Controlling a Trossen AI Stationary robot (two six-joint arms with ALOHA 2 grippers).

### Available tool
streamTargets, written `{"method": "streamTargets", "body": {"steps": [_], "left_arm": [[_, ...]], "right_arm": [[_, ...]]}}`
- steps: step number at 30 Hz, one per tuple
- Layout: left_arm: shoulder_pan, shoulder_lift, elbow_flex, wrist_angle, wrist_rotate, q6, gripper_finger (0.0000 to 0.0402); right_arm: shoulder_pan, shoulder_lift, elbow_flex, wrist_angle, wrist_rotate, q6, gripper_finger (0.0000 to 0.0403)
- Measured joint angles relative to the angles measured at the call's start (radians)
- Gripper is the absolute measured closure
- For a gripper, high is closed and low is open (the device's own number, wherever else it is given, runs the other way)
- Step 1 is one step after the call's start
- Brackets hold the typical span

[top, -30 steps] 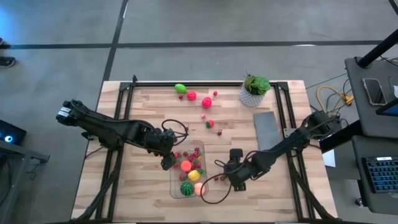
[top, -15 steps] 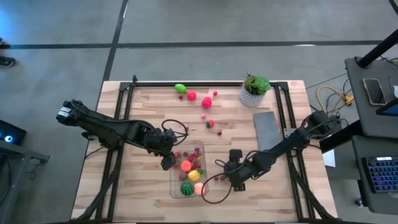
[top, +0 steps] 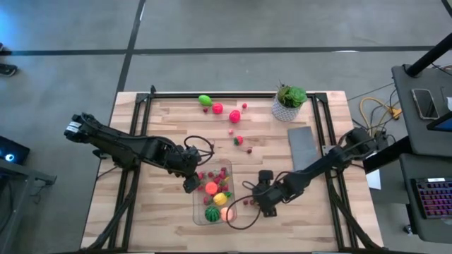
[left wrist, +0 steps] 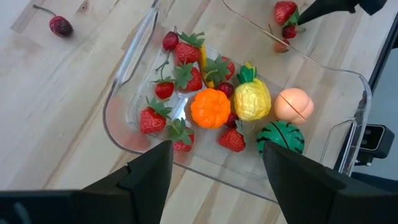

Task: Pick and placing Produce into tupperware
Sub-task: Put the red strawberry into the transparent bin

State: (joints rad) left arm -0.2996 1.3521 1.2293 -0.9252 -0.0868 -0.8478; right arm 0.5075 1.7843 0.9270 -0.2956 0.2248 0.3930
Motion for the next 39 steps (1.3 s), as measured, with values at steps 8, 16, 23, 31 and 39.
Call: {"method": "streamTargets", "body": {"steps": [8,16,23,31,39], "left_arm": [[0.000,0.000,0.000,-0.001,0.000,0.000,0.0166],[0.000,0.000,-0.004,-0.002,0.000,0.000,0.0166],[0.000,0.000,-0.006,-0.001,0.000,0.000,0.0166],[0.000,0.000,-0.006,-0.001,0.000,0.000,0.0166],[0.000,0.000,-0.006,-0.001,0.000,0.000,0.0166]], "right_arm": [[-0.003,0.024,0.027,-0.001,-0.011,0.006,0.0056],[-0.006,0.027,0.036,0.000,-0.007,0.007,0.0113],[-0.006,0.027,0.043,-0.008,0.005,0.008,0.0178],[-0.006,0.027,0.074,-0.029,0.005,0.022,0.0226],[-0.009,0.027,0.154,-0.157,0.015,0.078,0.0258]]}}
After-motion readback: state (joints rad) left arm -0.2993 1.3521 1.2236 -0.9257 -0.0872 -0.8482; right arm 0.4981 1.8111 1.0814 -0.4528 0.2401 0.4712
